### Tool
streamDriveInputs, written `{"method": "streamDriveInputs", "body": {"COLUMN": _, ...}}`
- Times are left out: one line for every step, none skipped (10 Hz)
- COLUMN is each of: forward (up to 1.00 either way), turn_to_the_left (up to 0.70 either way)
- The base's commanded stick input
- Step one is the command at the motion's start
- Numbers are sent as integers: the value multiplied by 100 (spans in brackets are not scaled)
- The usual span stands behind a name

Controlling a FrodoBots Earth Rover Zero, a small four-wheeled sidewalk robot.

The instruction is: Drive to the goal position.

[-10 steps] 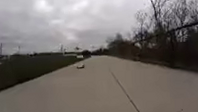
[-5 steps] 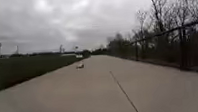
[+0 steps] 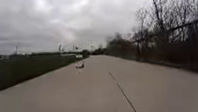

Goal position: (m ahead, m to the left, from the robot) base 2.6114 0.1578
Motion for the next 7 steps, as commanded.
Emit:
{"method": "streamDriveInputs", "body": {"forward": 100, "turn_to_the_left": 0}}
{"method": "streamDriveInputs", "body": {"forward": 100, "turn_to_the_left": 0}}
{"method": "streamDriveInputs", "body": {"forward": 100, "turn_to_the_left": 0}}
{"method": "streamDriveInputs", "body": {"forward": 100, "turn_to_the_left": 0}}
{"method": "streamDriveInputs", "body": {"forward": 100, "turn_to_the_left": 0}}
{"method": "streamDriveInputs", "body": {"forward": 100, "turn_to_the_left": 0}}
{"method": "streamDriveInputs", "body": {"forward": 100, "turn_to_the_left": 0}}
